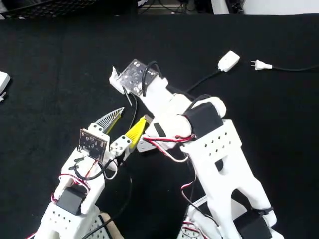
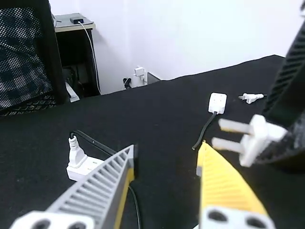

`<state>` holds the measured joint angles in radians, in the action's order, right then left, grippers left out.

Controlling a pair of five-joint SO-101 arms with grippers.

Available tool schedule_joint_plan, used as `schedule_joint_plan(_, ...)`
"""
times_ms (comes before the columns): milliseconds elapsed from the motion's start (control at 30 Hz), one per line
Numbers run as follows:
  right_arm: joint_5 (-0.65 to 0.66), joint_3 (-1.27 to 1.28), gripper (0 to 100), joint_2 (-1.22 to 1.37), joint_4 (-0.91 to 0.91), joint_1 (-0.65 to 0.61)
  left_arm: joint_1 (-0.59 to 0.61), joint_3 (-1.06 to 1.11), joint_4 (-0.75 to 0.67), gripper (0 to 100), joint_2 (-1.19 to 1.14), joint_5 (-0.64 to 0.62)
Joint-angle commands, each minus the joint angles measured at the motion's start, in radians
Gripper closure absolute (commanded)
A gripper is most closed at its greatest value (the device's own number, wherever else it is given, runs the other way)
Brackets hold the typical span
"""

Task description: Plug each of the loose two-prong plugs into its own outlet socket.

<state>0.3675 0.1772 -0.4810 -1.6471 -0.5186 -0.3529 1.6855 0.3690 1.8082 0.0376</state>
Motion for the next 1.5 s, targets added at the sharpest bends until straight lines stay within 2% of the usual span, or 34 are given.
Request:
schedule_joint_plan(0, 0.012, 0.013, 98.7, -0.005, 0.006, 0.057, -0.004, 0.013, 0.006, 78, 0.006, 0.005)
schedule_joint_plan(133, 0.049, 0.061, 98.7, -0.005, 0.035, 0.146, -0.002, 0.013, 0.006, 78, 0.006, 0.005)
schedule_joint_plan(233, 0.089, 0.134, 98.7, -0.005, 0.038, 0.152, -0.002, 0.013, 0.006, 78, 0.006, 0.005)
schedule_joint_plan(533, 0.068, 0.277, 98.7, -0.005, 0.209, 0.023, -0.005, 0.013, 0.005, 78, 0.008, 0.005)
schedule_joint_plan(800, 0.003, 0.202, 98.7, -0.005, 0.18, -0.094, -0.007, 0.013, 0.006, 78, 0.008, 0.005)
schedule_joint_plan(1133, 0.003, 0.004, 98.7, -0.013, 0.049, -0.034, -0.004, 0.013, 0.006, 78, 0.006, 0.005)
schedule_joint_plan(1467, 0.003, -0.15, 98.7, -0.013, -0.048, -0.031, -0.004, 0.013, 0.006, 78, 0.006, 0.005)
